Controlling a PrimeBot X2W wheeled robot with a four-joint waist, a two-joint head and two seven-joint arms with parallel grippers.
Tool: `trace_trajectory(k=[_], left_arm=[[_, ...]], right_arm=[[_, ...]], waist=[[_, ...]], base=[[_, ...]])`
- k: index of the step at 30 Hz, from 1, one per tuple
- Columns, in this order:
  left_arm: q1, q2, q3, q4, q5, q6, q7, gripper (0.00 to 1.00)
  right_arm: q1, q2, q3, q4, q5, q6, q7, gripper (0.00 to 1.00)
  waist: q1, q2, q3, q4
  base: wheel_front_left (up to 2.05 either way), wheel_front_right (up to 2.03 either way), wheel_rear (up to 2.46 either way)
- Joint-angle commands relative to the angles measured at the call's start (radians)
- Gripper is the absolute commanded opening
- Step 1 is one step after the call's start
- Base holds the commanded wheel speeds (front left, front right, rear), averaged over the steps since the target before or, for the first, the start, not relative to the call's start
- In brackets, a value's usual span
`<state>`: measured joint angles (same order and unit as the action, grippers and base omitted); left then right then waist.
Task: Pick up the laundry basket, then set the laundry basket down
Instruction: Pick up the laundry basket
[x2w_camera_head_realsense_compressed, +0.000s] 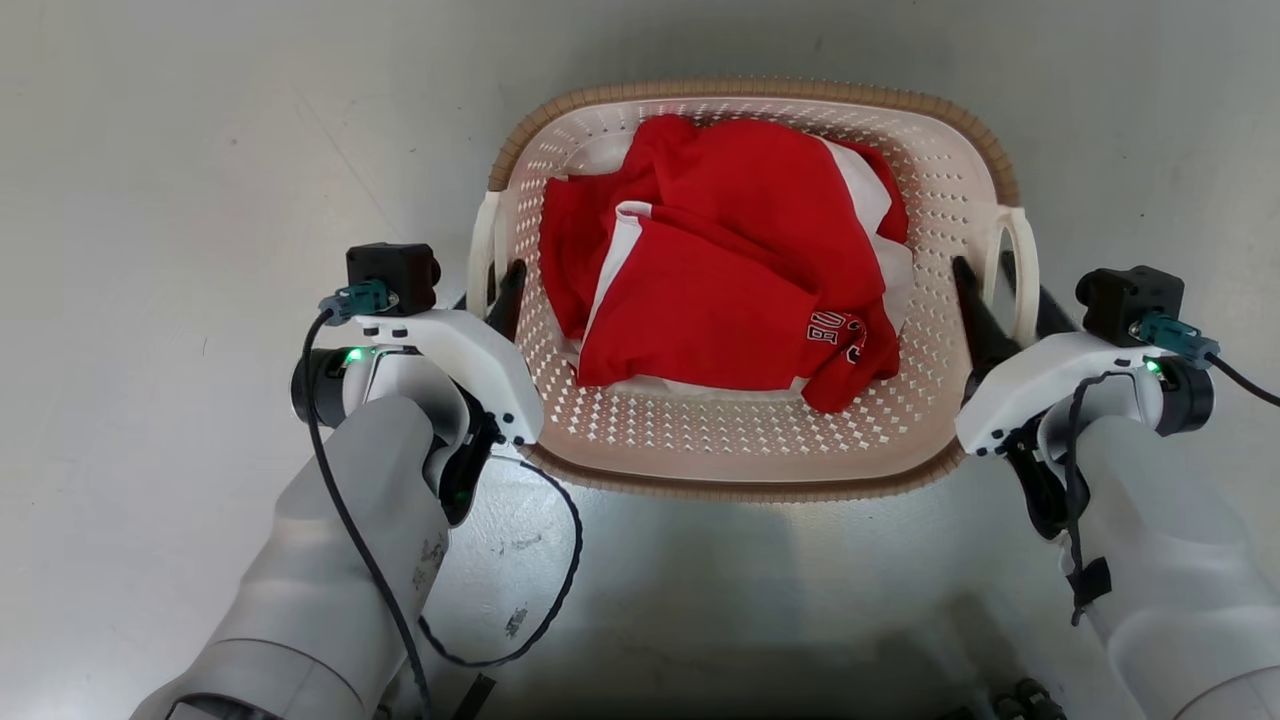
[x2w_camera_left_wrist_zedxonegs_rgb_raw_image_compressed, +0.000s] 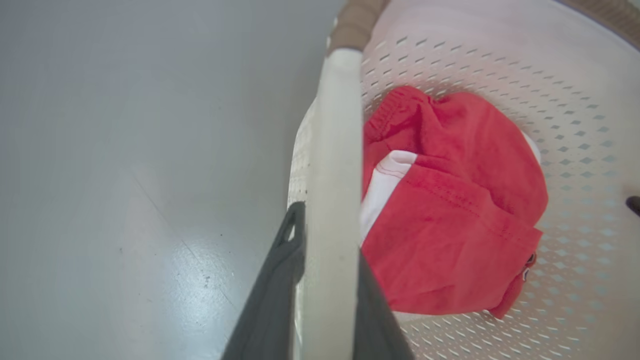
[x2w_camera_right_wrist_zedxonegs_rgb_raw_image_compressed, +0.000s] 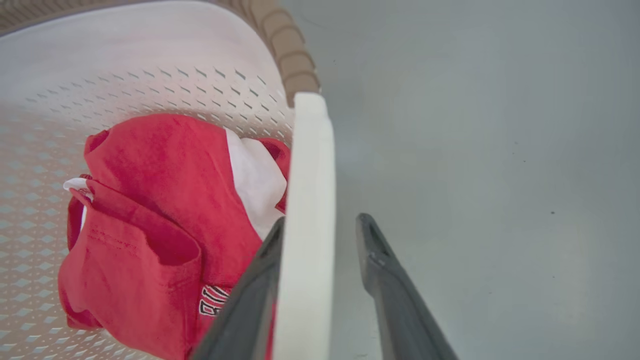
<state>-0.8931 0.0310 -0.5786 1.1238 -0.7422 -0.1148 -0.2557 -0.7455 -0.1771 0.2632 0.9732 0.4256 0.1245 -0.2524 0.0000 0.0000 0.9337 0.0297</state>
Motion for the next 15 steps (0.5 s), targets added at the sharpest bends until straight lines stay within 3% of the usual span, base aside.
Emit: trace_trajectory(k=[1,15], left_arm=[[0.013,0.019,0.012,-0.001,-0.009,-0.007,-0.006,0.0],[0.044,0.019,-0.06,0.045,-0.081,-0.012,-0.006,0.0]], right_arm=[[0.028,0.009,0.021,-0.006,0.008,0.006,-0.009,0.0],[0.048,0.012,0.102,0.012,0.074,0.006,-0.009,0.0]], waist=[[0.0,0.0,-0.001,0.0],[0.0,0.0,-0.115,-0.013]], base=[[0.0,0.0,0.0],[0.0,0.0,0.0]])
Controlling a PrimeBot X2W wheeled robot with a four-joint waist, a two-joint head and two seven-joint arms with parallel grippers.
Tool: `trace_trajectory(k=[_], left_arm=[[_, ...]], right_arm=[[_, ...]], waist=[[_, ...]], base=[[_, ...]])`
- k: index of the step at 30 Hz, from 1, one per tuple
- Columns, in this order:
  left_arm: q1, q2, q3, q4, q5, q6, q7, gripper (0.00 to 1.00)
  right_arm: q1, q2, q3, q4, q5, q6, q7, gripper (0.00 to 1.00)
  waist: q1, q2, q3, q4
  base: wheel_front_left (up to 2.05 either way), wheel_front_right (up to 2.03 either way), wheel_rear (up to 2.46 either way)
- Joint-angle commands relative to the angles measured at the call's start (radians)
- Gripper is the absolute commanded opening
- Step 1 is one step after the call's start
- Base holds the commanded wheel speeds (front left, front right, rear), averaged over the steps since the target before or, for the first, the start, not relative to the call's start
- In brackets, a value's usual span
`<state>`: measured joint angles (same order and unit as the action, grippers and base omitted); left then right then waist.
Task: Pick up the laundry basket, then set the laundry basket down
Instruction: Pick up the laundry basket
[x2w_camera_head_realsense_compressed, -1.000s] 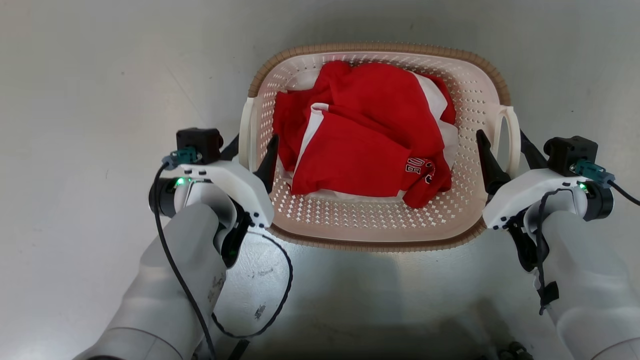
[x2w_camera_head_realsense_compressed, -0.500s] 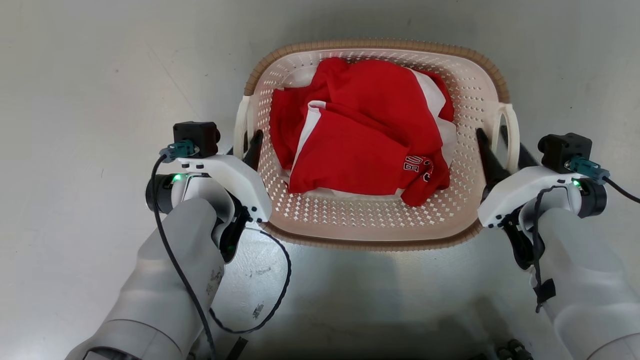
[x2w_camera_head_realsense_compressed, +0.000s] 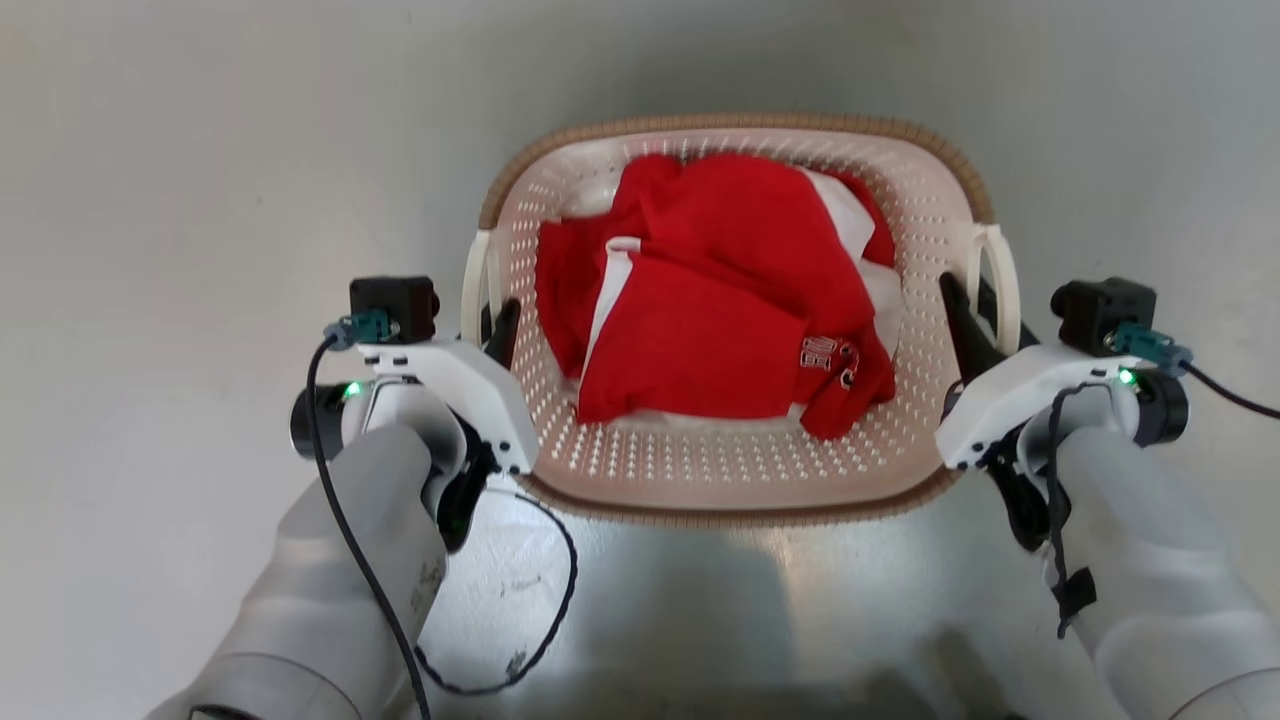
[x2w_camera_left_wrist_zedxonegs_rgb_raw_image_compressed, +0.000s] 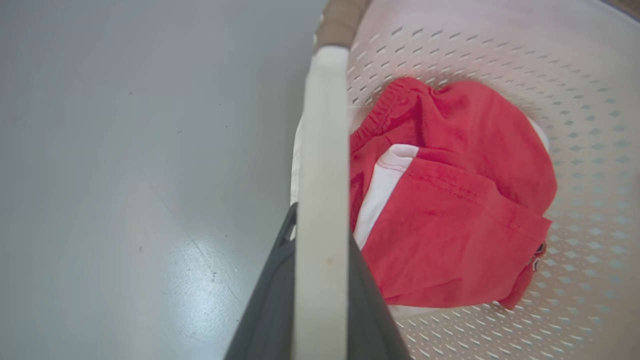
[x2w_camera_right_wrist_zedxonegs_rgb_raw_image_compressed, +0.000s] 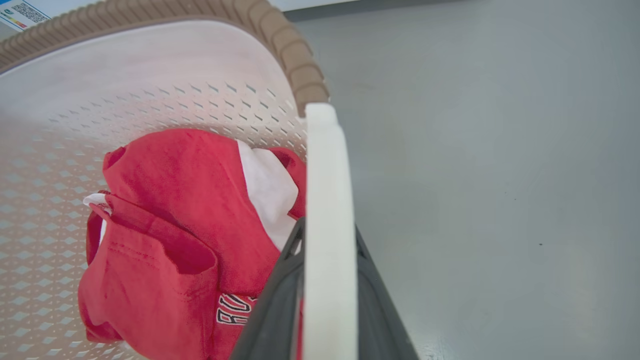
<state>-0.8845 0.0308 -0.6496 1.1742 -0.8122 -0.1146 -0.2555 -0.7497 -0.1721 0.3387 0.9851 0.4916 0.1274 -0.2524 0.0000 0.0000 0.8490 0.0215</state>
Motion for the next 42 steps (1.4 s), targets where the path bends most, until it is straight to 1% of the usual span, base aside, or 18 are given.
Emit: trace_trajectory(k=[1,7,13,16,21,22,27,28,34,42], left_arm=[[0.04,0.019,0.003,-0.001,-0.02,-0.013,-0.006,0.0],[0.072,0.019,-0.051,0.025,-0.077,-0.014,0.031,0.0],[0.099,0.019,-0.083,0.052,-0.126,-0.015,0.094,0.0],[0.112,0.019,-0.098,0.06,-0.144,-0.016,0.12,0.0],[0.134,0.019,-0.115,0.066,-0.171,-0.016,0.151,0.0],[0.148,0.019,-0.124,0.067,-0.179,-0.016,0.168,0.0],[0.192,0.019,-0.142,0.073,-0.203,-0.016,0.218,0.0],[0.192,0.019,-0.142,0.073,-0.203,-0.016,0.218,0.0],[0.226,0.024,-0.156,0.075,-0.231,-0.016,0.279,0.0],[0.22,0.034,-0.191,0.06,-0.249,-0.016,0.373,0.0]], right_arm=[[0.056,0.009,0.037,0.006,0.016,0.003,-0.009,0.0],[0.068,0.027,0.135,0.071,0.09,0.003,-0.006,0.0],[0.064,0.038,0.234,0.112,0.178,0.003,0.039,0.0],[0.067,0.041,0.28,0.131,0.214,0.003,0.079,0.0],[0.065,0.045,0.318,0.165,0.275,0.003,0.138,0.0],[0.068,0.047,0.337,0.175,0.289,0.003,0.157,0.0],[0.083,0.051,0.386,0.191,0.324,0.003,0.219,0.0],[0.083,0.051,0.386,0.191,0.324,0.003,0.219,0.0],[0.103,0.049,0.422,0.195,0.391,0.003,0.322,0.0],[0.096,0.036,0.469,0.194,0.437,0.003,0.385,0.0]], waist=[[0.0,0.0,-0.047,-0.005],[0.0,0.0,-0.161,-0.016],[0.0,0.0,-0.284,-0.035],[0.0,0.0,-0.343,-0.04],[0.0,0.0,-0.433,-0.044],[0.0,0.0,-0.467,-0.047],[0.0,0.0,-0.552,-0.054],[0.0,0.0,-0.552,-0.054],[0.0,0.0,-0.627,-0.061],[0.0,0.0,-0.674,-0.06]], base=[[0.0,0.0,0.0],[0.0,0.0,0.0],[0.0,0.0,0.0],[0.0,0.0,0.0],[0.0,0.0,0.0],[0.0,0.0,0.0],[0.0,0.0,0.0],[0.0,0.0,0.0],[0.0,0.0,0.0],[0.0,0.0,0.0]])
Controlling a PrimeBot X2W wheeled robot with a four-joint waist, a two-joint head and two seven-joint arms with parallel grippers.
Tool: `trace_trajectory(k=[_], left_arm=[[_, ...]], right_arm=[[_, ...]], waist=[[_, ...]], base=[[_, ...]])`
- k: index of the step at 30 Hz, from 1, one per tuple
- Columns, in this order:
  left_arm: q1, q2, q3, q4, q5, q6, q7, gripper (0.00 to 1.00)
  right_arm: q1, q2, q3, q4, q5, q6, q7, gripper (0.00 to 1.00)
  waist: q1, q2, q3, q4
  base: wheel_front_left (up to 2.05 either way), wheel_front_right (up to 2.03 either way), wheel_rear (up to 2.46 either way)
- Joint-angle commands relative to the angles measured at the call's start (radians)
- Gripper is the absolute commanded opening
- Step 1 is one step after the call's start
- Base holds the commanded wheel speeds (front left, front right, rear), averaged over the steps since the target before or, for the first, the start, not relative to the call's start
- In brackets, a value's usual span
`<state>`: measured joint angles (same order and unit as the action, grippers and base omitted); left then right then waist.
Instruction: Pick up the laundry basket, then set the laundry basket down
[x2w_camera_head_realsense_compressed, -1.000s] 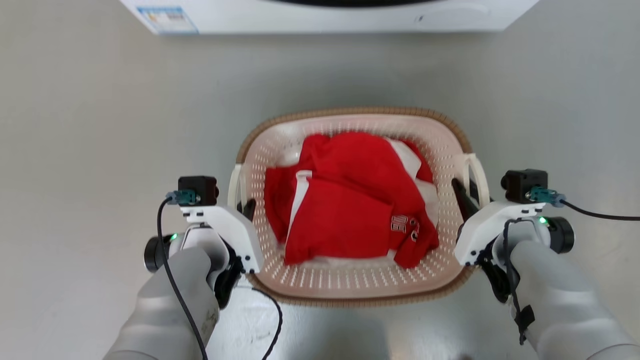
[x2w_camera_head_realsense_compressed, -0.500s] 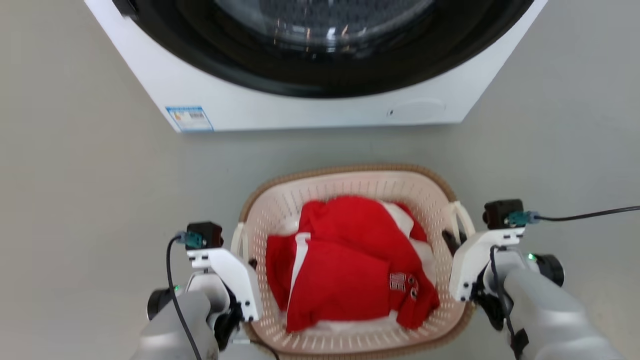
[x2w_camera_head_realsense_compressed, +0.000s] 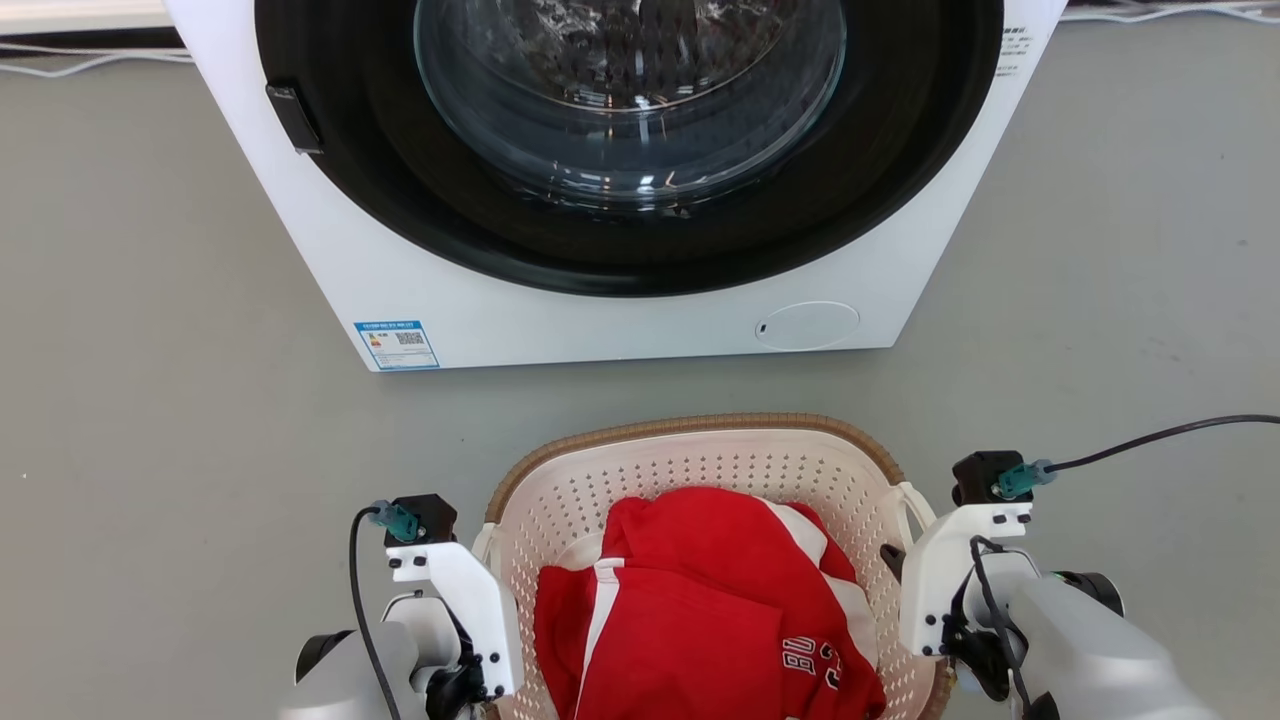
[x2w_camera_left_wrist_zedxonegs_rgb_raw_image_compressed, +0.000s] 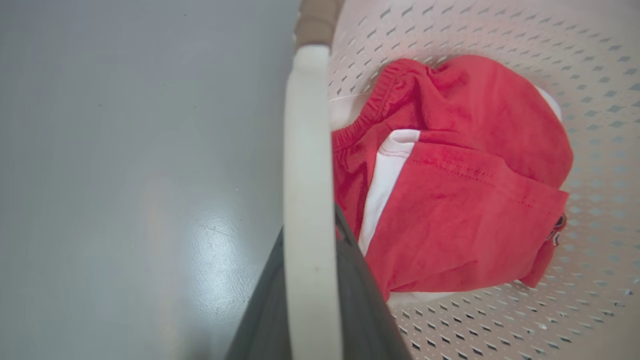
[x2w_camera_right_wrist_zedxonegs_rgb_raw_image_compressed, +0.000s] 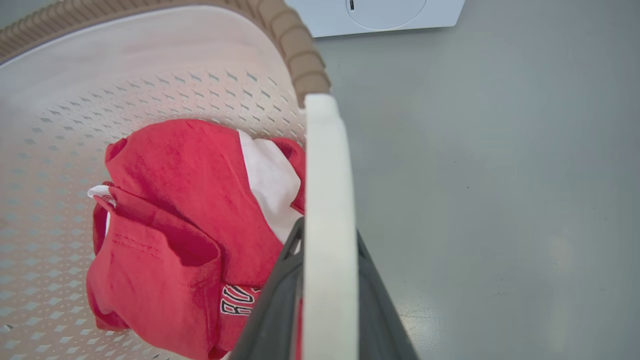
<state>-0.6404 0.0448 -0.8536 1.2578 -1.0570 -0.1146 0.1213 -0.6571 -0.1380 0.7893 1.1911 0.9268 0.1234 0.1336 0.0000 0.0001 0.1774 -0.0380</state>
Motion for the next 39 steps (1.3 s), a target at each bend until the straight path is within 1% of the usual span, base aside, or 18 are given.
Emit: trace_trajectory(k=[1,6,10,39], left_arm=[[-0.027,0.022,0.011,-0.024,-0.007,-0.016,0.005,0.0],[-0.037,0.028,0.006,-0.023,-0.027,-0.016,0.04,0.0],[-0.037,0.03,-0.007,-0.028,-0.037,-0.016,0.072,0.0],[-0.037,0.023,-0.053,-0.02,-0.087,-0.016,0.06,0.0]], right_arm=[[0.001,0.0,0.023,-0.013,0.007,0.007,0.006,0.0],[-0.008,-0.004,0.047,-0.016,0.037,0.007,0.038,0.0],[-0.019,-0.008,0.066,-0.019,0.051,0.007,0.041,0.0],[-0.036,-0.011,0.18,-0.014,0.142,0.007,0.025,0.0]], waist=[[0.0,-0.0001,-0.006,-0.001],[0.0,-0.0001,-0.019,-0.006],[0.0,-0.0001,-0.028,-0.008],[0.0,-0.0001,-0.049,-0.013]], base=[[0.0,0.0,0.0],[0.0,0.0,0.0],[0.0,0.0,0.0],[0.0,0.0,0.0]])
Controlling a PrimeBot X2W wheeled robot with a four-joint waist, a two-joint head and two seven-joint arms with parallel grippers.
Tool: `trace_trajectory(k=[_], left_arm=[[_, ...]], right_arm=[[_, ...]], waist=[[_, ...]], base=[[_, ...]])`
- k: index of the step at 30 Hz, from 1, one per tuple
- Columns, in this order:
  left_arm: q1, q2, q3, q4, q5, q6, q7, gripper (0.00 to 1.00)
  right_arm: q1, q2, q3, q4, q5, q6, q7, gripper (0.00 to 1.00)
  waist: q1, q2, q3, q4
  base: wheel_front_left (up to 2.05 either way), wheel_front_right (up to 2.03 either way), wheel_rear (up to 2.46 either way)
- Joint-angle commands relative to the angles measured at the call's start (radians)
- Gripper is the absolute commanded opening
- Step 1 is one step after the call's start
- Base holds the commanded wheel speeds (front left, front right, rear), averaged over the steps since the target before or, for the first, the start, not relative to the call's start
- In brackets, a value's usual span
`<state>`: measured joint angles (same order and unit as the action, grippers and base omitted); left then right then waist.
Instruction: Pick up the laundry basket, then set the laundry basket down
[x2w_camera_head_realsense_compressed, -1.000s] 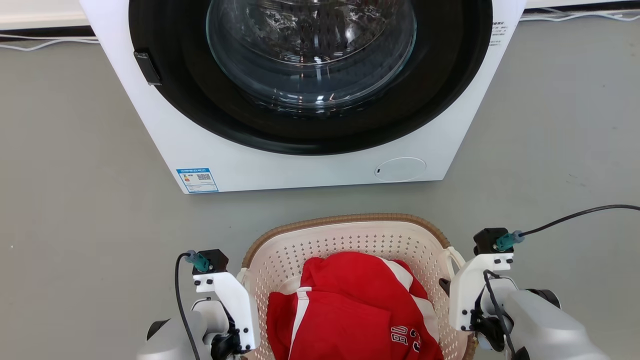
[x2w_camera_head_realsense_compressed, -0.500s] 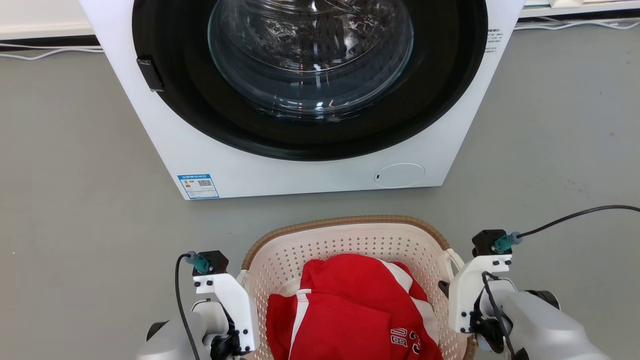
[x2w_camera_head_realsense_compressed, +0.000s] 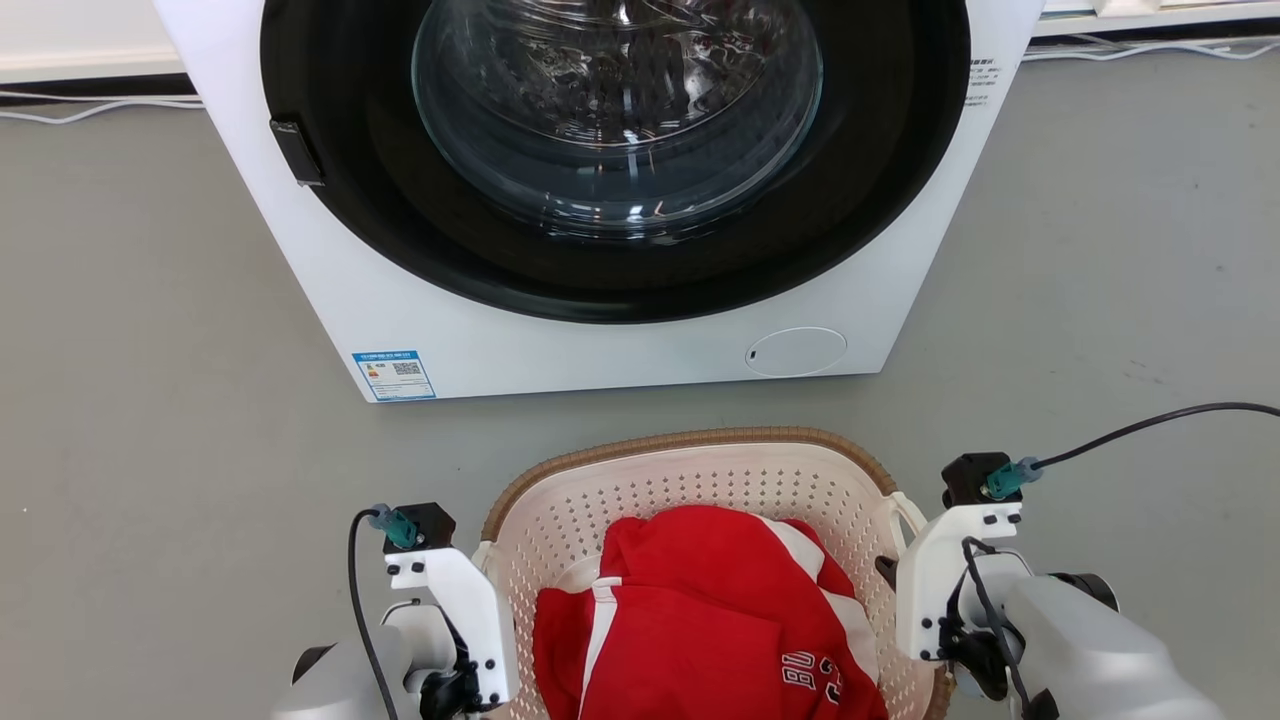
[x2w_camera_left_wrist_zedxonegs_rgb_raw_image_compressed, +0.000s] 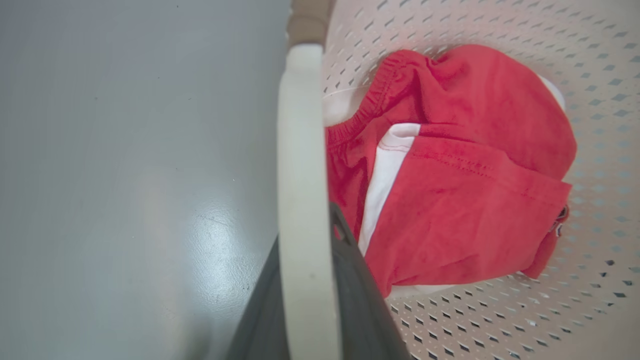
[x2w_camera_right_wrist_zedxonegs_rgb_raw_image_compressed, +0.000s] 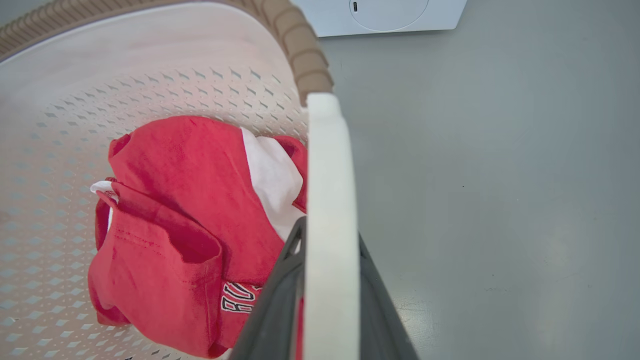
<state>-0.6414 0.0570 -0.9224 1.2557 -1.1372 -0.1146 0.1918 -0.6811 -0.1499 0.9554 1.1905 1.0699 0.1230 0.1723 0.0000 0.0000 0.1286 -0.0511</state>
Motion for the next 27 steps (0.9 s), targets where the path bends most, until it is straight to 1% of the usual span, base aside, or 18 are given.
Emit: trace_trajectory(k=[1,16,22,27], left_arm=[[-0.036,0.01,0.014,-0.017,-0.008,-0.016,-0.011,0.0],[-0.042,0.014,-0.008,-0.02,-0.027,-0.016,-0.035,0.0],[-0.062,0.015,-0.017,-0.021,-0.031,-0.016,-0.048,0.0],[-0.078,0.016,-0.023,-0.022,-0.03,-0.016,-0.081,0.0]], right_arm=[[-0.012,0.001,0.018,-0.013,0.002,0.008,-0.014,0.0],[-0.013,-0.001,0.062,-0.012,0.048,0.008,-0.029,0.0],[-0.028,-0.007,0.079,-0.017,0.059,0.008,-0.047,0.0],[-0.04,-0.011,0.092,-0.021,0.068,0.008,-0.076,0.0]], waist=[[0.0,0.0,0.0,0.0],[0.0,0.0,0.006,0.0],[0.0,0.0,0.033,0.002],[0.0,0.0,0.066,0.002]], base=[[0.0,0.0,0.0],[0.0,0.0,0.0],[0.0,0.0,0.0],[0.0,0.0,0.0]])
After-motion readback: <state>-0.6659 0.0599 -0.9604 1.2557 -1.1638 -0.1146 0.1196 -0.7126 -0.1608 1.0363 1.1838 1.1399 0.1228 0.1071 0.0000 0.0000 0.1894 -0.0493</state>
